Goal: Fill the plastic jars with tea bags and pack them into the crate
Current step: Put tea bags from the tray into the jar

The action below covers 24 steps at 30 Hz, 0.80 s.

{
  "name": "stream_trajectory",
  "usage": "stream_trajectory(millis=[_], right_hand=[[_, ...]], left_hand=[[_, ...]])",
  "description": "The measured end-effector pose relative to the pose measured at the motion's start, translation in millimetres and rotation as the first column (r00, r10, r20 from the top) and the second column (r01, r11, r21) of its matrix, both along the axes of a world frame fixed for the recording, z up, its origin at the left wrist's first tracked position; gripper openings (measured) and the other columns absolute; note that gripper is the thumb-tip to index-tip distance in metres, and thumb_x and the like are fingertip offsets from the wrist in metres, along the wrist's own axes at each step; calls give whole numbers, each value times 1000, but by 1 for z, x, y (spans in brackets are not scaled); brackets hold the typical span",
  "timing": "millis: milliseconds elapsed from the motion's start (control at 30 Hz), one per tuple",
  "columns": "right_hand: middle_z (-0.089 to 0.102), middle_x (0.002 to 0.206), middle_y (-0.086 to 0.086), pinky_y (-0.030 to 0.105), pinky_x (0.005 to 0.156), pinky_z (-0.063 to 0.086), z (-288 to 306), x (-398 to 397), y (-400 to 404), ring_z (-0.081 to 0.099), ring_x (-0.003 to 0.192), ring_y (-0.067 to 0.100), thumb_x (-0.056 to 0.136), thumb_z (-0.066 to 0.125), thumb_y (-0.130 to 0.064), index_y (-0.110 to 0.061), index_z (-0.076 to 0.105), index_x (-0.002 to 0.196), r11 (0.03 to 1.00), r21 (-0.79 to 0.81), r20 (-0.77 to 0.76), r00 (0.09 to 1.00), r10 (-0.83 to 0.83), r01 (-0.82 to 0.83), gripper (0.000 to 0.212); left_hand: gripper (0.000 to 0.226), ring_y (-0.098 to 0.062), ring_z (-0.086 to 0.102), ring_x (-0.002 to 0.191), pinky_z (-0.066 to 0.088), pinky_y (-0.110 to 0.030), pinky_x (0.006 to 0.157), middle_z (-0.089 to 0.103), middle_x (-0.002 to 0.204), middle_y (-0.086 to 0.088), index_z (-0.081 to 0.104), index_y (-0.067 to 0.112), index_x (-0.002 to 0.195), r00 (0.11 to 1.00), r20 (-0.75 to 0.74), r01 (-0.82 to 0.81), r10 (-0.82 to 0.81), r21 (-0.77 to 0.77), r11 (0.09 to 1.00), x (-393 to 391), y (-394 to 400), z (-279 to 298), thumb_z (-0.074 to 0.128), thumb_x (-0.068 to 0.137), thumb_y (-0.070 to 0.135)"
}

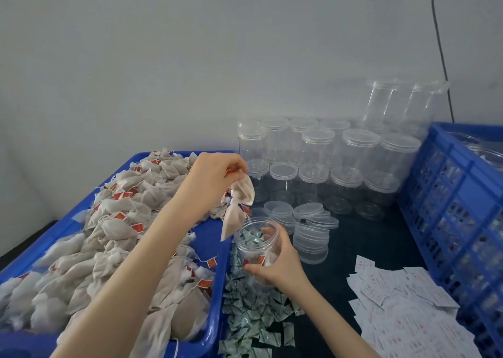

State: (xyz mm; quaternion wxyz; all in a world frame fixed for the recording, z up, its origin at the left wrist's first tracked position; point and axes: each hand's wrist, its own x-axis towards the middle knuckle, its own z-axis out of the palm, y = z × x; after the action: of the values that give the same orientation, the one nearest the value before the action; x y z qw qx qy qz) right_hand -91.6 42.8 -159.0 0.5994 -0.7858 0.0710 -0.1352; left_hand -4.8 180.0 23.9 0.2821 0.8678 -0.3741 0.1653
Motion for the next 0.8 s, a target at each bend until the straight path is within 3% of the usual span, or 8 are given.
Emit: stream_trajectory(millis=[67, 200, 300, 367, 433, 567, 700, 800], right_hand=[[52, 123, -27, 3, 81, 43, 0, 0, 2, 49, 109, -20, 45, 82, -51, -55, 37, 118, 1000, -3, 0, 1000, 13, -13, 86], [53, 125, -25, 6, 83, 45, -1, 1, 5, 52, 111, -15, 47, 83, -47, -56, 38, 119, 999, 9, 18, 999, 31, -31, 85], [54, 127, -25, 13, 92, 47, 1, 1, 5, 54, 115, -9, 48, 86, -43, -57, 37, 122, 999, 38, 47, 998, 35, -37, 90], [57, 125, -26, 17, 93, 48, 1, 1, 4, 57, 115, -6, 49, 89, -40, -54, 39, 125, 997, 65, 61, 998, 28, -32, 92], [59, 118, -32, 9, 84, 48, 1, 1, 2, 59, 110, -8, 51, 90, -35, -51, 41, 124, 996, 82, 73, 997, 16, -22, 90], [56, 119, -31, 8, 87, 46, 2, -1, -2, 54, 115, -8, 51, 88, -38, -46, 43, 128, 999, 42, 96, 995, 1, -6, 89], [53, 122, -28, 13, 88, 48, -4, -2, -4, 54, 116, -6, 51, 88, -39, -56, 40, 125, 999, 42, 86, 996, -8, 4, 90], [53, 119, -33, 14, 88, 49, -4, -2, -5, 55, 115, -5, 51, 89, -37, -51, 40, 129, 998, 55, 87, 996, 2, -7, 94]], left_hand=[[10, -15, 60, 78, 39, -12, 72, 65, 77, 6, 74, 11, 90, 1000, -11, 9, -9, -34, 999, -5, -2, 7, 65, 86, 7], [8, -14, 61, 79, 38, -8, 74, 69, 79, 3, 74, 14, 89, 998, -34, 52, -55, -69, 996, -14, -5, 15, 68, 85, 9], [8, 1, 58, 75, 36, -1, 72, 65, 76, 14, 73, 20, 87, 993, -76, 87, -92, -60, 994, -15, -10, 13, 68, 85, 14], [9, 8, 58, 76, 39, -2, 73, 65, 75, 18, 70, 26, 84, 984, -133, 114, -118, -37, 993, -14, -13, 7, 67, 86, 18], [11, 7, 59, 79, 41, -6, 74, 67, 78, 16, 67, 31, 82, 970, -204, 131, -135, -36, 991, -14, -16, -2, 66, 87, 21], [15, 13, 57, 79, 37, 1, 71, 64, 79, 19, 64, 30, 82, 947, -273, 152, -167, -76, 986, -13, -20, -14, 64, 88, 17], [12, 7, 59, 73, 43, -4, 70, 67, 77, 15, 66, 25, 82, 917, -334, 151, -220, -221, 964, -11, -21, -12, 64, 88, 15], [14, 5, 60, 71, 46, -7, 69, 68, 76, 15, 67, 26, 81, 911, -323, 147, -257, -326, 934, -12, -21, -6, 64, 88, 14]])
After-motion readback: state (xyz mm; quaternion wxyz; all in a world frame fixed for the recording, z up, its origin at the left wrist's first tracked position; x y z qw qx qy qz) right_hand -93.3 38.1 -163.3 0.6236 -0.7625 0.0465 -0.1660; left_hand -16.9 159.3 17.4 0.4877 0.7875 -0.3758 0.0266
